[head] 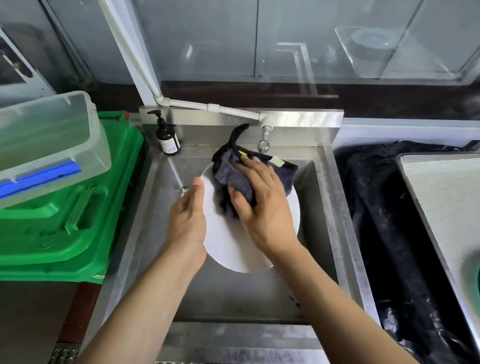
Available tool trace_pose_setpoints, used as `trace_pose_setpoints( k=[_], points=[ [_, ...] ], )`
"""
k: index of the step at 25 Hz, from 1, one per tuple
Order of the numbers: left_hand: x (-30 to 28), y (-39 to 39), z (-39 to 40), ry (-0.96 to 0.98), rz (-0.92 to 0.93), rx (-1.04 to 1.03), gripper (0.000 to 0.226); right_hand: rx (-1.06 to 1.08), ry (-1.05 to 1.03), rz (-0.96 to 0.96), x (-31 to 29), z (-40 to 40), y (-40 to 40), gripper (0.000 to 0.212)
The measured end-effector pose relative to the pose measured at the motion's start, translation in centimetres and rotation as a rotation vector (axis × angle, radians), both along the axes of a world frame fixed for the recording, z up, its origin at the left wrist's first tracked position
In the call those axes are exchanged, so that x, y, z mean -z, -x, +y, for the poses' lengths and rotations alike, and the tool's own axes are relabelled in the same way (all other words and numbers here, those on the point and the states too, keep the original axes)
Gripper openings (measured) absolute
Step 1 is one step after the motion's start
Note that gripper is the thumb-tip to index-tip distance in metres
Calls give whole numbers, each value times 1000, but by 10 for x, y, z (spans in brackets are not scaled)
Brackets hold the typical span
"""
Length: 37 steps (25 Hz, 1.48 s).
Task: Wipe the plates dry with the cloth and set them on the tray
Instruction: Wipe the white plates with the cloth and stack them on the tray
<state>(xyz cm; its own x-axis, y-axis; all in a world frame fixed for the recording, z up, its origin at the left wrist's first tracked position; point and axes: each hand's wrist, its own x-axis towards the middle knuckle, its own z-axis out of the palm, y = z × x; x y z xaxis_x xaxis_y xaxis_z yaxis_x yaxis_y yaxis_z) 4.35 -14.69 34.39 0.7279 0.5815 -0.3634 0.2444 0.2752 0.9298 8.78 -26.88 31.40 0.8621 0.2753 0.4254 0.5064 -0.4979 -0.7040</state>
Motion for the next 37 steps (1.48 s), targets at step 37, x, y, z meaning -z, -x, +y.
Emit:
trace_pose_setpoints(
  k=[37],
  points=[
    [24,-19,23,0,204,171,13,204,-702,740,14,-37,65,11]
  ],
)
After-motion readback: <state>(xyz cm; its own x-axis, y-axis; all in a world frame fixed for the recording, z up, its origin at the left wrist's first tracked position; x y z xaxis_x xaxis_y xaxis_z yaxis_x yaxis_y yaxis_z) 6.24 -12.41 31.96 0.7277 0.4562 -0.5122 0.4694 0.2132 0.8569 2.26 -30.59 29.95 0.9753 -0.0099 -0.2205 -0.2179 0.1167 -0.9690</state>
